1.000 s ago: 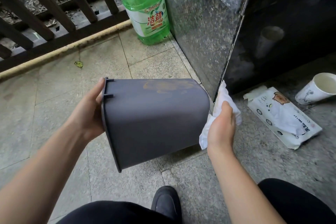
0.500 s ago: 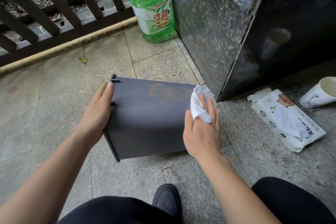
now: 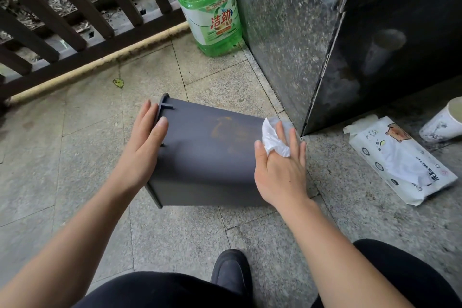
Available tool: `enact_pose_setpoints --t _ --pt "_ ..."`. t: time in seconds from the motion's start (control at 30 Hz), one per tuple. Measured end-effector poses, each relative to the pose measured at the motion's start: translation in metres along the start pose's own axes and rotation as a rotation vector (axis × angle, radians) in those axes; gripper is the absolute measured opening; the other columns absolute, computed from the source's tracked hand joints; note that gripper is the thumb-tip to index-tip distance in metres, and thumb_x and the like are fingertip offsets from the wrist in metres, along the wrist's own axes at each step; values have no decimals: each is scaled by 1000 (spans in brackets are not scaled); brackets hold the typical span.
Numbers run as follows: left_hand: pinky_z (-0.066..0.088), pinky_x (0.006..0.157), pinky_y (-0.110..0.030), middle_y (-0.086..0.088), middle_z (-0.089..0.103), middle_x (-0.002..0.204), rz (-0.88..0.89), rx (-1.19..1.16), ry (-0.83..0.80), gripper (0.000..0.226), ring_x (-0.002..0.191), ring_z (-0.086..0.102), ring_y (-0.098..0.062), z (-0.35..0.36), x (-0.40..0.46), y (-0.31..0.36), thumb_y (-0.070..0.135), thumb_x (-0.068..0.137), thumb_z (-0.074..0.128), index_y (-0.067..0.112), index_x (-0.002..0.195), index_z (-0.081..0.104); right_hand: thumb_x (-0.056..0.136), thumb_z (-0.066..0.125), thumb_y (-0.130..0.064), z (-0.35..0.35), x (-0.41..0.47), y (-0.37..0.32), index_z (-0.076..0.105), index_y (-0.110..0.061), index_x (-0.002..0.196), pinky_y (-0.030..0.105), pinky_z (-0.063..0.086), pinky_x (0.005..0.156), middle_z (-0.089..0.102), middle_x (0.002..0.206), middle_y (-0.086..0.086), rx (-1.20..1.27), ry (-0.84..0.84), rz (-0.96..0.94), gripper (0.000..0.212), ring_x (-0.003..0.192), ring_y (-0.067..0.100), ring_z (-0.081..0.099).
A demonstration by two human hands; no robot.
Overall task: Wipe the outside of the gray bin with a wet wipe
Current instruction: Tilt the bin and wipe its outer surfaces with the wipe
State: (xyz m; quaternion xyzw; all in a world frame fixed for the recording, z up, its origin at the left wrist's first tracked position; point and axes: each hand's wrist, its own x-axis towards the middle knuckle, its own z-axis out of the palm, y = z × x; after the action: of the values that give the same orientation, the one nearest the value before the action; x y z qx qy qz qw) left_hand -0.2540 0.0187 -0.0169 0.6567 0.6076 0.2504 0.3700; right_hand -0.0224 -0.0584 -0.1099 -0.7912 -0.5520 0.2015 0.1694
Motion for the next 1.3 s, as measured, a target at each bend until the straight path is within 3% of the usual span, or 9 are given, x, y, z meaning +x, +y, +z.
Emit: enact_pose_setpoints --t 0.2,0.37,0.47,0.73,0.87,0.97,1.1,1.23,1.3 --pt "10 111 -10 25 6 168 157 133 -118 65 148 4 13 -3 -5 9 46 92 57 46 153 34 97 -1 -56 -3 0 -10 48 -12 145 40 -15 120 -6 167 -5 -29 16 -32 82 151 18 -16" --pt "6 110 1 14 5 169 268 318 -126 61 152 3 7 2 -1 17 44 96 61 33 153 41 99 6 -53 -6 -10 -41 55 -12 137 45 -8 122 -4 167 -2 75 45 -164 74 152 22 -11" --pt "2 112 0 6 3 170 293 391 -141 53 154 1 -3 3 2 18 26 102 52 23 153 42 98 5 -54 -8 -14 -66 56 -13 137 47 -5 122 -3 167 0 135 37 -236 76 153 23 -10" --pt "4 108 4 6 8 167 304 431 -80 54 149 6 2 5 -1 18 3 101 48 12 154 40 102 15 -47 -5 -16 -97 62 -14 132 43 -3 122 2 167 -8 177 18 -417 65 153 15 -8" --pt "4 113 -2 0 14 165 392 461 -63 58 151 12 -7 9 1 27 -12 94 47 1 151 41 100 16 -46 -2 -11 -54 46 -10 145 42 8 123 17 165 -7 226 148 -173 65 153 12 4" --pt "-1 118 -9 -8 12 168 456 496 -122 61 156 3 -22 13 1 33 -16 92 45 -3 151 37 101 17 -45 3 -4 -15 23 -17 156 34 0 124 14 166 -7 220 173 98 62 152 8 1" --pt "-3 120 -15 -13 25 165 625 605 -161 62 156 1 -31 19 5 42 -19 87 45 -4 147 43 100 19 -48 -7 9 -3 33 -10 152 29 -2 121 20 165 -3 344 163 258 66 152 14 7" --pt "6 122 -31 -19 38 159 649 657 -144 57 154 11 -41 19 6 44 -12 86 40 -8 142 49 96 13 -53 -15 2 -29 29 -7 152 29 -11 119 12 167 2 322 113 -21 74 152 16 1" --pt "4 122 -25 -21 40 157 667 686 -136 55 153 14 -42 20 5 44 -10 87 40 -9 142 50 98 14 -51 -13 -5 -50 36 -6 149 37 -10 120 6 167 0 309 117 -195 71 152 14 -4"
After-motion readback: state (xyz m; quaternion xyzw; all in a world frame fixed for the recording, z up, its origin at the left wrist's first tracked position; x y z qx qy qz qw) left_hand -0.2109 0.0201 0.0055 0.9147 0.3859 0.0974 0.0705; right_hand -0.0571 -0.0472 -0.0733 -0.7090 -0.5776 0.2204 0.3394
